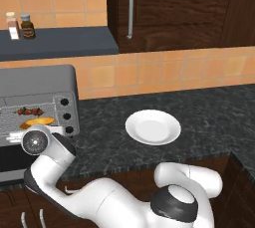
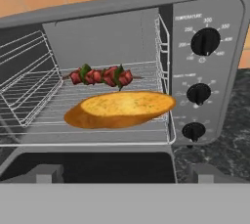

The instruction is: Pick up the kebab skewer and baguette bread, and place them inside the toaster oven. Close the toaster oven door and start by setting the timer.

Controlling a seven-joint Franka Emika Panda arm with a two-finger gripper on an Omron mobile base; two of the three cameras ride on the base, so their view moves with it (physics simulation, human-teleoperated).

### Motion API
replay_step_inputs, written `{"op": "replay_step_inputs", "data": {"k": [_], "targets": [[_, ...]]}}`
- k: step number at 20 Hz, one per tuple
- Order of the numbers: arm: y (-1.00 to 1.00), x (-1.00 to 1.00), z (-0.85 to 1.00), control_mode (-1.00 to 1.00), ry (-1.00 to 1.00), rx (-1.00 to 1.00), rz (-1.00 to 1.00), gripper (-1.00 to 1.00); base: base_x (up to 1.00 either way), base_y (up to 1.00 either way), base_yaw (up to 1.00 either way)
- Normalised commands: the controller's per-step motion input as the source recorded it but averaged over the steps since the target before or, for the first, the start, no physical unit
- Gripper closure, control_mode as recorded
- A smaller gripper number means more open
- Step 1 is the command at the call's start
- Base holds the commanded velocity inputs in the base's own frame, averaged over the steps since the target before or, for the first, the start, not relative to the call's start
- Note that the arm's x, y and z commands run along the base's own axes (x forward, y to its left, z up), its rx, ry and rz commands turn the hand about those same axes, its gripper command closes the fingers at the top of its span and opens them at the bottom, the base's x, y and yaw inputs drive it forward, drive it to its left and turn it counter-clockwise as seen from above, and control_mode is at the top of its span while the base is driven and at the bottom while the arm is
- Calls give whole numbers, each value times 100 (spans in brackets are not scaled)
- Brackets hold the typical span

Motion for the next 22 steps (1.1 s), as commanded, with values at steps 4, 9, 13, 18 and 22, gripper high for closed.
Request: {"op": "replay_step_inputs", "data": {"k": [4,9,13,18,22], "targets": [[0,7,-4,-100,-4,0,0,-100,0,0,0],[0,14,0,-100,0,0,0,-100,0,0,0],[1,20,0,-100,0,0,0,-100,0,0,0],[0,15,-1,-100,0,0,0,-100,0,0,0],[5,9,-9,-100,0,0,0,-100,0,0,0]]}}
